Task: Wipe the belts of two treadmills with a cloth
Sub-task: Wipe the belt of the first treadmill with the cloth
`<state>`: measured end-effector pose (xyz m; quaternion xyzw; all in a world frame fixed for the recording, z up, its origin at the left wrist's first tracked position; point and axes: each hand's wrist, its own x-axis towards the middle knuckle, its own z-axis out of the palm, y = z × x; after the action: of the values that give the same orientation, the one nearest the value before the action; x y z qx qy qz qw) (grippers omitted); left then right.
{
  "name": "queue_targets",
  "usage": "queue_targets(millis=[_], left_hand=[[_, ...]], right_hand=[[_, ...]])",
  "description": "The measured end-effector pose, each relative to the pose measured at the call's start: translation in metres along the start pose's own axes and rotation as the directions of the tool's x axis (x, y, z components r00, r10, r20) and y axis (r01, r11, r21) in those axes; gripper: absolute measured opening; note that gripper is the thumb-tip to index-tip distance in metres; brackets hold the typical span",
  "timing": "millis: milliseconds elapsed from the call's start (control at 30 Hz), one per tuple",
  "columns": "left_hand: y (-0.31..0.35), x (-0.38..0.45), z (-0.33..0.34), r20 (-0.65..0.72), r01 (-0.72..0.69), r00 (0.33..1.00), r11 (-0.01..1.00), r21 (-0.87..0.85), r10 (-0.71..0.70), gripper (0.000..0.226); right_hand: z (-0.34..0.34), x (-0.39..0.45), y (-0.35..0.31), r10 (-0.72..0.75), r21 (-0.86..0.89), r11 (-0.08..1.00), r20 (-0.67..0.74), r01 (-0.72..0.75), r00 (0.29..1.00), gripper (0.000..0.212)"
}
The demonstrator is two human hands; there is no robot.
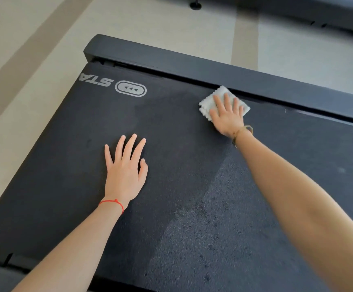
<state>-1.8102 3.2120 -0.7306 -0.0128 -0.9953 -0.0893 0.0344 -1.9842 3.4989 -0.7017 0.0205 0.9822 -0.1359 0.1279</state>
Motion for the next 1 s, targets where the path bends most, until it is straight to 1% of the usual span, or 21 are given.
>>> queue_targets(millis=[33, 67, 100, 200, 300, 367, 400, 433, 500, 567, 600, 633, 667, 733, 767, 833, 867, 900, 933, 967, 1000], left_hand=[[0.0, 0.0, 0.0, 0.002, -0.002, 1.0, 1.0, 0.004, 0.002, 0.056], [0.0, 0.0, 0.001, 0.003, -0.002, 1.0, 1.0, 0.008, 0.002, 0.056], [0.0, 0.0, 0.001, 0.003, 0.0, 1.0, 1.0, 0.01, 0.0, 0.057], [-0.001, 0.001, 0.001, 0.002, -0.003, 1.0, 1.0, 0.013, 0.003, 0.057], [-0.001, 0.001, 0.001, -0.006, -0.011, 1.0, 1.0, 0.014, 0.011, 0.057], [-0.001, 0.0, 0.0, -0.007, -0.01, 1.0, 1.0, 0.008, 0.01, 0.057], [-0.001, 0.0, 0.0, -0.008, -0.009, 1.0, 1.0, 0.004, 0.009, 0.057], [-0.001, 0.0, 0.0, -0.007, -0.009, 1.0, 1.0, 0.002, 0.009, 0.058], [-0.001, -0.001, 0.0, -0.006, -0.008, 1.0, 1.0, 0.003, 0.008, 0.058], [0.001, 0.0, -0.001, -0.003, -0.005, 1.0, 1.0, 0.009, 0.005, 0.057], [0.001, 0.0, -0.001, -0.001, -0.004, 1.0, 1.0, 0.007, 0.004, 0.057], [0.001, 0.0, -0.001, 0.0, -0.001, 1.0, 1.0, 0.003, 0.001, 0.057], [0.001, 0.0, -0.001, -0.003, -0.001, 1.0, 1.0, 0.001, 0.001, 0.057], [0.001, 0.001, -0.001, -0.009, -0.004, 1.0, 1.0, -0.002, 0.004, 0.057], [0.0, 0.001, -0.001, -0.011, -0.007, 1.0, 1.0, -0.004, 0.007, 0.057], [-0.001, 0.001, 0.0, -0.013, -0.011, 1.0, 1.0, -0.007, 0.01, 0.057], [-0.001, 0.001, 0.0, -0.013, -0.011, 1.0, 1.0, -0.006, 0.011, 0.057], [-0.002, 0.0, 0.0, -0.012, -0.012, 1.0, 1.0, -0.008, 0.011, 0.057], [-0.002, 0.0, 0.0, -0.014, -0.011, 1.0, 1.0, -0.012, 0.011, 0.056], [-0.001, 0.0, 0.0, -0.016, -0.009, 1.0, 1.0, -0.017, 0.009, 0.056], [-0.001, 0.0, 0.0, -0.017, -0.007, 1.0, 1.0, -0.023, 0.007, 0.056]], right_hand=[[0.0, 0.012, -0.01, 0.041, 0.021, 0.999, 0.011, -0.041, 0.999, 0.057], [0.002, 0.02, -0.021, 0.049, 0.024, 0.999, 0.009, -0.049, 0.999, 0.058], [0.005, 0.024, -0.034, 0.023, 0.01, 1.0, -0.001, -0.023, 1.0, 0.058], [0.017, 0.014, -0.061, -0.18, -0.077, 0.981, -0.027, 0.177, 0.983, 0.056], [0.031, -0.024, -0.062, -0.438, -0.181, 0.886, -0.016, 0.428, 0.899, 0.053], [0.034, -0.042, -0.042, -0.506, -0.18, 0.85, -0.015, 0.496, 0.862, 0.053], [0.03, -0.043, -0.028, -0.498, -0.189, 0.854, -0.023, 0.485, 0.867, 0.053], [0.025, -0.038, -0.013, -0.459, -0.211, 0.873, -0.047, 0.44, 0.887, 0.054], [0.012, -0.019, 0.009, -0.282, -0.189, 0.946, -0.087, 0.262, 0.956, 0.057], [0.003, 0.003, 0.001, -0.105, -0.065, 0.993, -0.066, 0.1, 0.992, 0.06], [0.002, 0.011, -0.015, -0.055, -0.012, 0.998, -0.057, 0.055, 0.997, 0.061], [0.005, 0.016, -0.034, -0.05, 0.017, 0.999, -0.057, 0.051, 0.997, 0.061], [0.009, 0.017, -0.054, -0.092, 0.008, 0.996, -0.063, 0.092, 0.994, 0.061], [0.021, 0.006, -0.091, -0.259, -0.062, 0.965, -0.103, 0.253, 0.96, 0.059], [0.029, -0.006, -0.104, -0.354, -0.087, 0.934, -0.093, 0.347, 0.93, 0.058], [0.045, -0.039, -0.112, -0.511, -0.141, 0.851, -0.004, 0.505, 0.86, 0.057], [0.047, -0.052, -0.107, -0.555, -0.127, 0.824, 0.009, 0.552, 0.832, 0.056], [0.048, -0.056, -0.094, -0.574, -0.123, 0.811, 0.024, 0.573, 0.818, 0.055], [0.045, -0.055, -0.078, -0.568, -0.147, 0.812, 0.02, 0.565, 0.823, 0.055], [0.039, -0.047, -0.059, -0.541, -0.191, 0.826, -0.008, 0.53, 0.841, 0.059], [0.029, -0.037, -0.042, -0.467, -0.202, 0.869, -0.039, 0.451, 0.883, 0.062]])
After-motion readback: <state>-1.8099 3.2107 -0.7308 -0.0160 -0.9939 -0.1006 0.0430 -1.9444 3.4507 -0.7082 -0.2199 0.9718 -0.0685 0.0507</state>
